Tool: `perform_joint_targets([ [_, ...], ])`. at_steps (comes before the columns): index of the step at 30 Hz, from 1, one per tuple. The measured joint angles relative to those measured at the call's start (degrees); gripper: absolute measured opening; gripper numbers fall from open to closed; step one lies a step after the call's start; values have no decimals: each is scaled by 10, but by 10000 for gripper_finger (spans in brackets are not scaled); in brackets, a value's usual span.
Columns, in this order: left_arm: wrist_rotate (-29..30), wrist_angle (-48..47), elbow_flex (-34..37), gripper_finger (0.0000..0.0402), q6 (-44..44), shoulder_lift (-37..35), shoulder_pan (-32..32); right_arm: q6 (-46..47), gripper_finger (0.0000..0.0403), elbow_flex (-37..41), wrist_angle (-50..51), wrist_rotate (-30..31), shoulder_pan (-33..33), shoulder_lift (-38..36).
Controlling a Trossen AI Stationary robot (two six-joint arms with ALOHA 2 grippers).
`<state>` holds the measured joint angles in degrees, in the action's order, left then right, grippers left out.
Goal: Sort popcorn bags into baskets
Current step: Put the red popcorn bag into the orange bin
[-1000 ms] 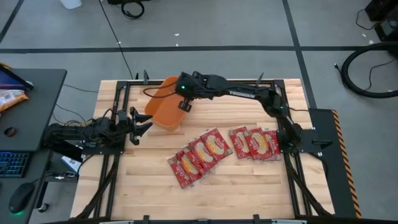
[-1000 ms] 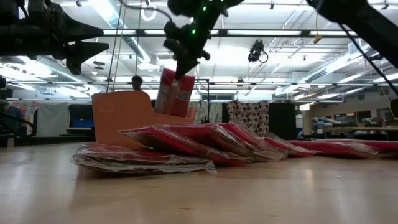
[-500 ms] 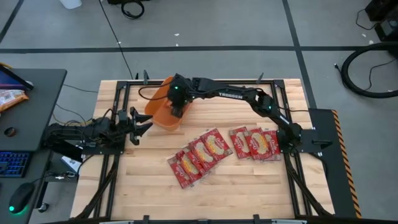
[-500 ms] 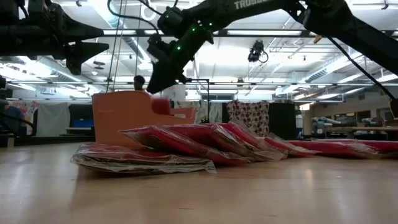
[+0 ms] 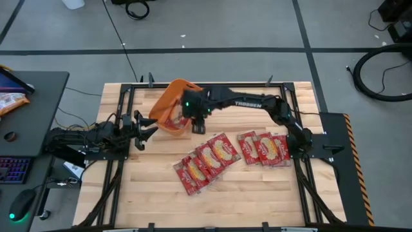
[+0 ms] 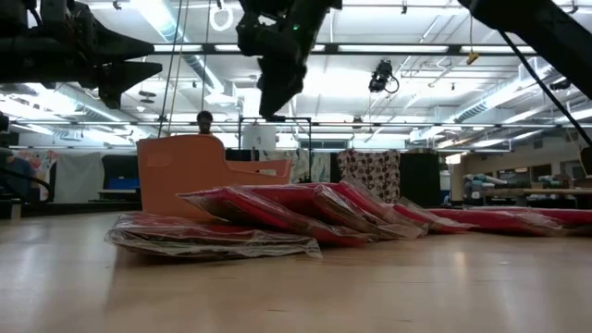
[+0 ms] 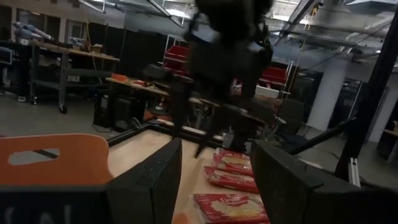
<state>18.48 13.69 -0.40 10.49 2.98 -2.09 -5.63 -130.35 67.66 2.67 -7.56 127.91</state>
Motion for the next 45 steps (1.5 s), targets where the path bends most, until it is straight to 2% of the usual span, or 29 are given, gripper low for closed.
perform_joint_targets([
  [3, 3, 0, 0, 194, -14, 0, 0, 23, 164, 24, 7, 33, 35, -2],
  [7, 40, 1, 0, 194, -35, 0, 0, 53, 164, 54, 13, 70, 86, -1],
  [12, 83, 2, 0, 194, -71, 0, 0, 106, 164, 95, -30, 80, 141, -1],
  [16, 103, 2, 0, 194, -79, 0, 0, 167, 166, 118, -39, 102, 174, 0],
  [20, 129, 18, 0, 194, -83, 0, 0, 230, 167, 147, -47, 155, 203, -1],
  [24, 133, 34, 0, 194, -84, 0, 0, 286, 167, 182, -75, 183, 231, -1],
  [30, 133, 34, 0, 194, -75, 0, 0, 348, 179, 227, -118, 198, 249, -1],
  [36, 133, 34, 0, 194, -66, 0, 0, 355, 194, 256, -135, 223, 252, -1],
  [45, 133, 34, 0, 194, -67, 0, 0, 366, 194, 308, -221, 202, 250, -1],
])
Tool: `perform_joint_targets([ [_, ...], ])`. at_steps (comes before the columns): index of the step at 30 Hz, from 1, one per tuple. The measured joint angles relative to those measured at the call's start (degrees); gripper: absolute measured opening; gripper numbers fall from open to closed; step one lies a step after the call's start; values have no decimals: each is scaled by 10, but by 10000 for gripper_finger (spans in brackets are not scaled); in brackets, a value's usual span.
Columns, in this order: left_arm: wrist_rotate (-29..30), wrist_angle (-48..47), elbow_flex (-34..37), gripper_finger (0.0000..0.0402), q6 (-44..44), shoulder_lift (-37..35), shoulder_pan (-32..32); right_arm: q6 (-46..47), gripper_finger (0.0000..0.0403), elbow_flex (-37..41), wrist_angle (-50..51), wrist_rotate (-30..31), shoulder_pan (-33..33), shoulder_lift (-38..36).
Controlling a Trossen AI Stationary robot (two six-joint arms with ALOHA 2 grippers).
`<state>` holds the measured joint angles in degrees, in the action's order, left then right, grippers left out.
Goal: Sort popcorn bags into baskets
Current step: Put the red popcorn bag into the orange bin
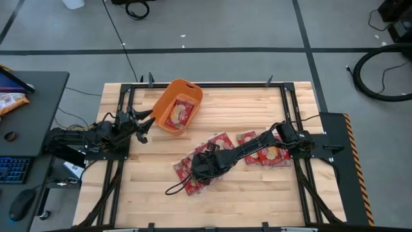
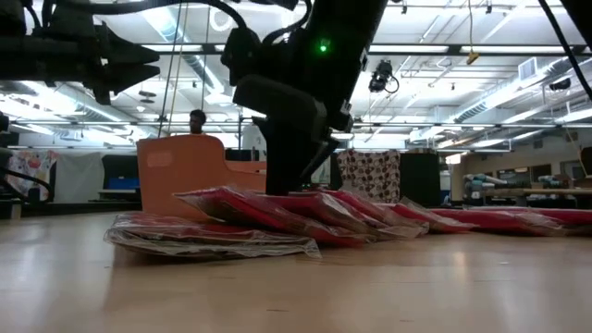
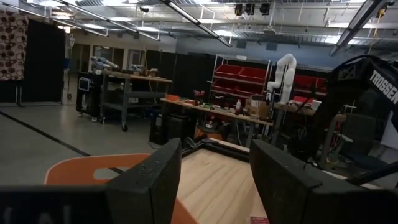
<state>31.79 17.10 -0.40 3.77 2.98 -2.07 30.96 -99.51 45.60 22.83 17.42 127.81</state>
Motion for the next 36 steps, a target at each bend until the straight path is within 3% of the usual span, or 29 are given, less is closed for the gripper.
perform_joint_targets([
  [7, 0, 0, 0, 194, 0, 0, 0, 2, 165, 21, 7, 0, -2, -1],
  [17, 0, 0, 0, 194, -1, 0, 0, -48, 11, 22, 48, -3, 0, -1],
  [28, 0, 0, 0, 194, -1, 0, 0, -154, 6, -55, 149, 0, 18, 1],
  [36, 0, 0, 0, 194, 0, 0, 0, -297, 3, -64, 144, 85, 47, -3],
])
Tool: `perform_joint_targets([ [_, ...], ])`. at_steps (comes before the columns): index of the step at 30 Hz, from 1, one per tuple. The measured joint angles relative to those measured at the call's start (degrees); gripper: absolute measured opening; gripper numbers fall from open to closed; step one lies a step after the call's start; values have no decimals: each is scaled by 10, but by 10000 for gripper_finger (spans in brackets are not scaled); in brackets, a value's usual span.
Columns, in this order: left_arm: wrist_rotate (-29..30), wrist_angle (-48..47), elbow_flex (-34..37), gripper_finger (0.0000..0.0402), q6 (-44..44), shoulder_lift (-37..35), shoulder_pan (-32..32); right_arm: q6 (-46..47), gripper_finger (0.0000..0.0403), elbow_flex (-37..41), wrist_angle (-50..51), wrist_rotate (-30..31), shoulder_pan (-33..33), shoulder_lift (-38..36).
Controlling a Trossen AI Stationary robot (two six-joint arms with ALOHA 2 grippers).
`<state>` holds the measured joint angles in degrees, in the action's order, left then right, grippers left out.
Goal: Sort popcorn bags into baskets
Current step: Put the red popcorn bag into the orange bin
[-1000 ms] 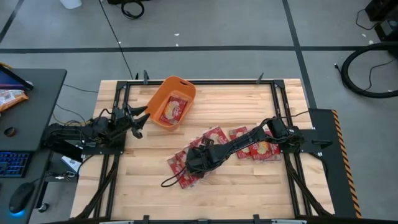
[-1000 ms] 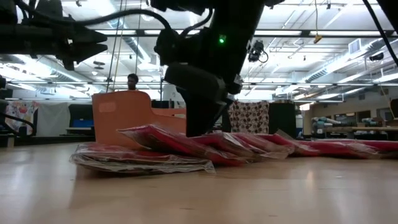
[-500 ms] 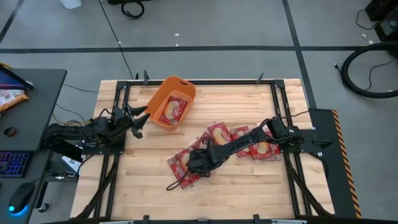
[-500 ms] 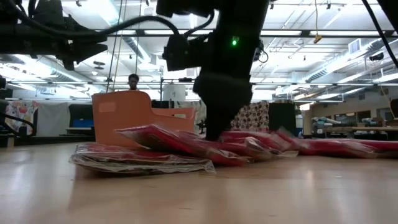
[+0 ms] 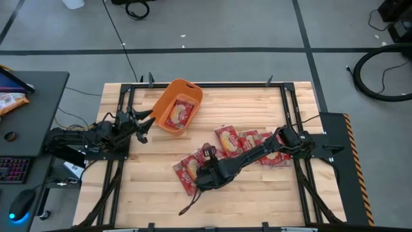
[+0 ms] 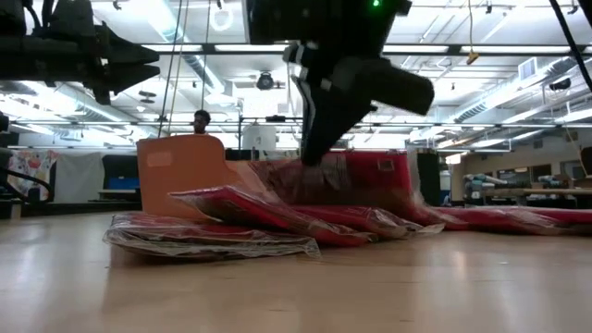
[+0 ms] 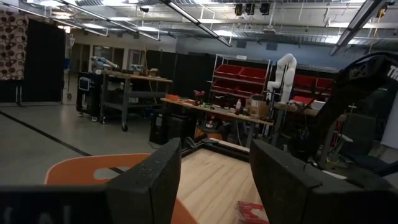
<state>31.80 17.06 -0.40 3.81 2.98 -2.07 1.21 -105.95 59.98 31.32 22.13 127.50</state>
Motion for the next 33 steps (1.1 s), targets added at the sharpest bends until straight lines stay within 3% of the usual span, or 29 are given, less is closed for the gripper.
perform_joint_targets([
  [5, -29, -3, 0, 194, 16, 0, 0, -12, 2, 0, -11, 4, -10, -31],
  [13, -191, -7, 0, 194, 11, 0, 0, -122, 1, 0, -63, 11, -61, -83],
  [21, -141, -7, 0, 194, -6, 0, 0, -281, 1, 0, -104, 18, -130, -106],
  [26, -107, -1, 0, 194, -50, 0, 0, -321, 2, 0, -103, 17, -158, -142],
  [33, -106, 36, 0, 194, -128, 0, 0, -367, 2, 0, -137, 7, -215, -168],
])
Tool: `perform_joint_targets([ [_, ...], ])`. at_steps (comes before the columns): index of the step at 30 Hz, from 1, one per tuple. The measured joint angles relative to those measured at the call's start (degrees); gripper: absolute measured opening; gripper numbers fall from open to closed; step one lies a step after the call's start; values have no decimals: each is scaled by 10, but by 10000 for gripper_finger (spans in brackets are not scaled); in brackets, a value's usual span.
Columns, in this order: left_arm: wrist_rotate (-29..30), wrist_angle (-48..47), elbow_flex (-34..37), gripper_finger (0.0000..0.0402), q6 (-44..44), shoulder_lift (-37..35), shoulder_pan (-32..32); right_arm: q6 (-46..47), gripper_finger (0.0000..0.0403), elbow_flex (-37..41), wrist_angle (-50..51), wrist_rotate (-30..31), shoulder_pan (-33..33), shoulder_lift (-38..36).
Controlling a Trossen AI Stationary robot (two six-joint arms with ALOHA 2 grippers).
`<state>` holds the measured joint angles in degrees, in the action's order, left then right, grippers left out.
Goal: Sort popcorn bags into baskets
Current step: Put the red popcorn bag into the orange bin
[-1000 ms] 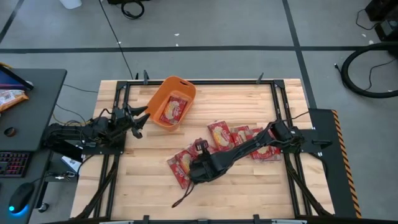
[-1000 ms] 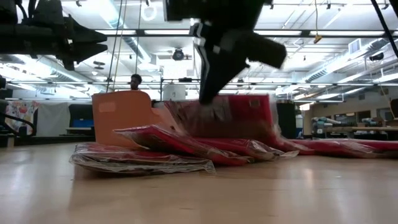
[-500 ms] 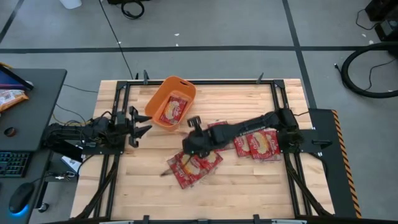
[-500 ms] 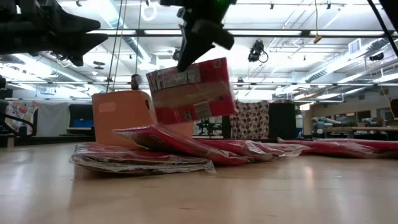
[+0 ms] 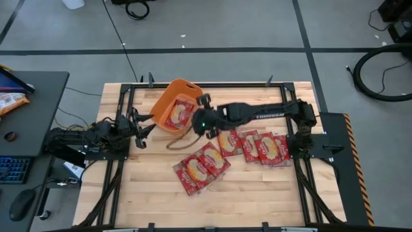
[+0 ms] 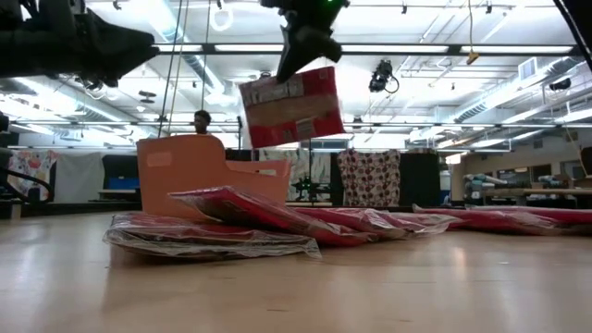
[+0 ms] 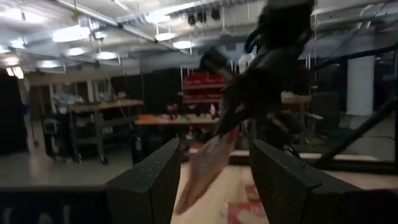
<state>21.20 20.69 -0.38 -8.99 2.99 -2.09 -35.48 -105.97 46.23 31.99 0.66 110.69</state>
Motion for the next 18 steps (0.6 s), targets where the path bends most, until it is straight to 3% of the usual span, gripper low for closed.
perform_joint_targets([
  [9, 39, 38, 0, 194, -58, 0, 0, -164, 2, 38, -181, -214, -99, 8],
  [18, 56, 58, 0, 194, -160, 0, 0, -261, 3, 74, -307, -353, -182, 62],
])
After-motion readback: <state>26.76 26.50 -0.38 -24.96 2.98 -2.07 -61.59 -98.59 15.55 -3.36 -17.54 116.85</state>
